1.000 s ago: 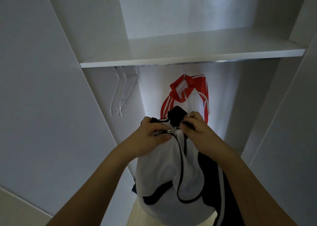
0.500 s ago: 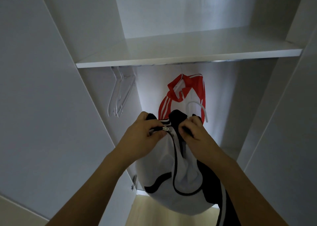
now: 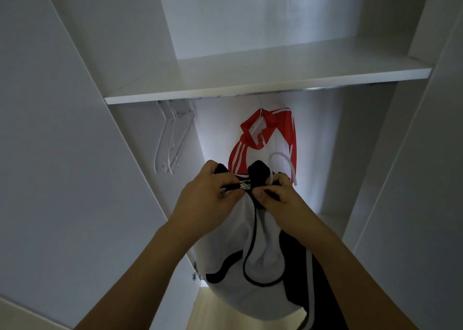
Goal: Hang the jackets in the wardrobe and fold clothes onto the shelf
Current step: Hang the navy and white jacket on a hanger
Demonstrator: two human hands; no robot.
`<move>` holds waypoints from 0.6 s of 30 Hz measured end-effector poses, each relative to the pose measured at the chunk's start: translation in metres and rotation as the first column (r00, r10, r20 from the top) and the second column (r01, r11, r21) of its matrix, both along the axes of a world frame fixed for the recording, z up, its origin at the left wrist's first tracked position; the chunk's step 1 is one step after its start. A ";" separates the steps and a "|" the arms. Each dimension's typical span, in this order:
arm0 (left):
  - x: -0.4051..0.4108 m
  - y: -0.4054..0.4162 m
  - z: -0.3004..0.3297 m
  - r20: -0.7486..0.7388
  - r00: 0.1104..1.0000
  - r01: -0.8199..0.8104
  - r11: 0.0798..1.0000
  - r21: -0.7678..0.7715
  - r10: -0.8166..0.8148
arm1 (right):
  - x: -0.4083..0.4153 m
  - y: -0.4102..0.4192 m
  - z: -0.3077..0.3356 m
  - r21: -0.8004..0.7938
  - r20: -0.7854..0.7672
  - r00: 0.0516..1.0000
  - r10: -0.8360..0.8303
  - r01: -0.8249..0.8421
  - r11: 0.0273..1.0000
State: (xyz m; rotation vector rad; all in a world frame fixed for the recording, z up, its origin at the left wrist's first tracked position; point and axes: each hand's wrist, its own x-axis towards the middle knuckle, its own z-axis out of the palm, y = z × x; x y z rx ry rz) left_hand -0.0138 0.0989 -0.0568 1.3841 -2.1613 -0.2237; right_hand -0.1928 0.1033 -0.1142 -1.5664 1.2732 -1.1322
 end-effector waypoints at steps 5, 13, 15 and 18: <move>-0.002 0.002 -0.002 0.035 0.999 0.010 1.000 -0.020 -0.009 | 0.001 0.002 0.004 0.041 0.028 0.999 0.025 -0.026 0.999; 0.001 0.004 -0.009 0.105 0.993 -0.050 0.999 -0.017 0.052 | -0.008 -0.005 0.002 -0.085 -0.115 0.992 -0.048 0.038 0.996; 0.008 0.008 -0.007 0.103 0.991 -0.079 0.996 -0.043 0.083 | -0.019 -0.010 0.001 -0.117 -0.200 0.977 -0.079 0.056 0.992; 0.044 0.015 -0.005 0.078 0.971 -0.221 0.973 -0.063 0.226 | -0.045 -0.020 -0.002 -0.087 -0.174 0.967 -0.188 0.175 0.981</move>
